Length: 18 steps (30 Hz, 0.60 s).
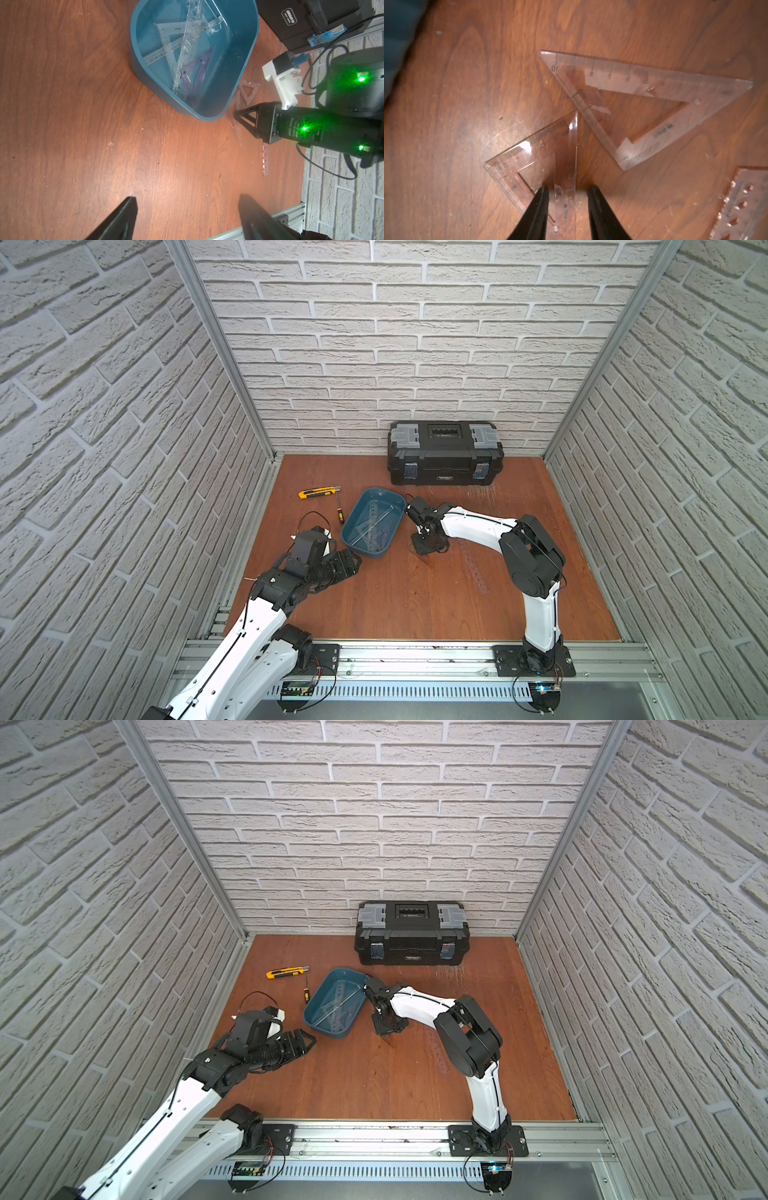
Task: Put the scattered rulers into the storage box
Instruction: Move the ruler to the center of the board.
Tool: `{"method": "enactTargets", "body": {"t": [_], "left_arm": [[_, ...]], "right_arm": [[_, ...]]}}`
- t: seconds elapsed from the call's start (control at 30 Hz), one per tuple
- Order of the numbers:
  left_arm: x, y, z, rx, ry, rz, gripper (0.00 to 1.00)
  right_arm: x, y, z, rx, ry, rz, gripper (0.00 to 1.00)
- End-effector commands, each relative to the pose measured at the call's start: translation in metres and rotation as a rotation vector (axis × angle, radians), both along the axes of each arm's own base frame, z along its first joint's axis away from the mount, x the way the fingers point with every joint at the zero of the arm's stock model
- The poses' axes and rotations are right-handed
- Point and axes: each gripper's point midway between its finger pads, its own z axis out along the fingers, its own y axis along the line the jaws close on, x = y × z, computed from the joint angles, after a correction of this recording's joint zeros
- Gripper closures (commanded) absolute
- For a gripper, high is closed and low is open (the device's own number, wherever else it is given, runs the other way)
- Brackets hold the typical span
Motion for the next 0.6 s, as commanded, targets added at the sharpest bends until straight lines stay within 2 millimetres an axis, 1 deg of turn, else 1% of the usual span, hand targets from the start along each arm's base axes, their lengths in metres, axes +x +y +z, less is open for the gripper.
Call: {"method": "enactTargets", "body": {"t": [0.0, 0.1, 0.17, 0.2, 0.3, 0.47, 0.57], "left_arm": [[0.004, -0.003, 0.002, -0.015, -0.027, -0.001, 0.18], [0.004, -0.005, 0.002, -0.021, -0.032, -0.009, 0.18], [0.005, -0.006, 0.002, -0.026, -0.031, -0.008, 0.18], [0.006, -0.007, 0.002, -0.027, -0.032, -0.011, 0.18], [0.007, -0.010, 0.001, -0.030, -0.033, -0.014, 0.18], [0.006, -0.019, 0.000, -0.022, -0.036, -0.032, 0.18], [0.003, -0.028, -0.007, -0.007, -0.028, -0.049, 0.18]], "right_arm": [[-0.015, -0.006, -0.011, -0.030, 0.019, 0.017, 0.65], [-0.030, -0.008, -0.018, -0.039, 0.035, 0.019, 0.65], [-0.040, -0.008, -0.014, -0.032, 0.027, 0.020, 0.65], [-0.045, -0.010, -0.016, -0.034, 0.030, 0.018, 0.65], [-0.067, -0.016, -0.023, -0.035, 0.045, 0.007, 0.65], [-0.112, -0.030, -0.033, -0.029, 0.066, -0.017, 0.65], [-0.140, -0.038, -0.036, -0.028, 0.077, -0.025, 0.65]]}}
